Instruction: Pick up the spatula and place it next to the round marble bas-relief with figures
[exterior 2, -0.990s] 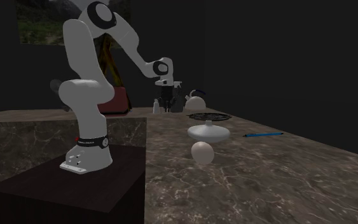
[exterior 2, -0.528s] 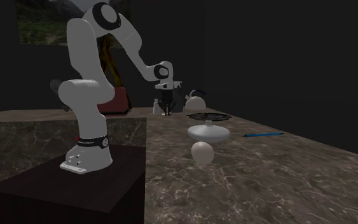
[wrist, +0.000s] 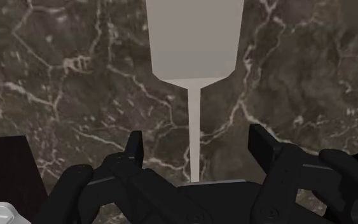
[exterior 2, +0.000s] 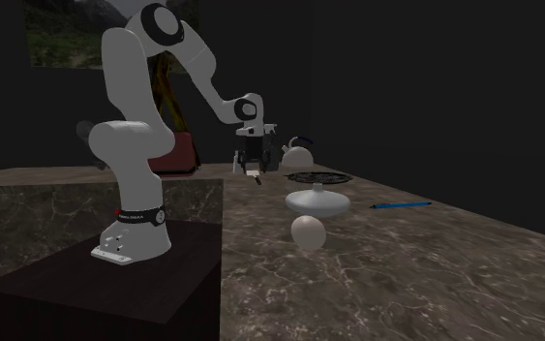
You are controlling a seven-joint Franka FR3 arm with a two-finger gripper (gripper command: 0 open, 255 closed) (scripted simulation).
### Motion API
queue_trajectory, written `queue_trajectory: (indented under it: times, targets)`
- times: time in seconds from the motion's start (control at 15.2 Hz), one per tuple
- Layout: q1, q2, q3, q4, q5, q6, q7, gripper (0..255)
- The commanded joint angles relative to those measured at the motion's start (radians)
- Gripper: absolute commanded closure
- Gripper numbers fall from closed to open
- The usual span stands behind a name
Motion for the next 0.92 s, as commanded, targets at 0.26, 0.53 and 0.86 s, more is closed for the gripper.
queue_trajectory:
  times: [0.26, 0.53, 0.86]
  targets:
    - [0.039, -0.108, -0.055, 0.052, 0.107, -0.113, -0.082, 0]
    - [0.049, -0.129, -0.071, 0.068, 0.122, -0.143, -0.094, 0]
    - [0.049, -0.129, -0.071, 0.068, 0.122, -0.143, -0.094, 0]
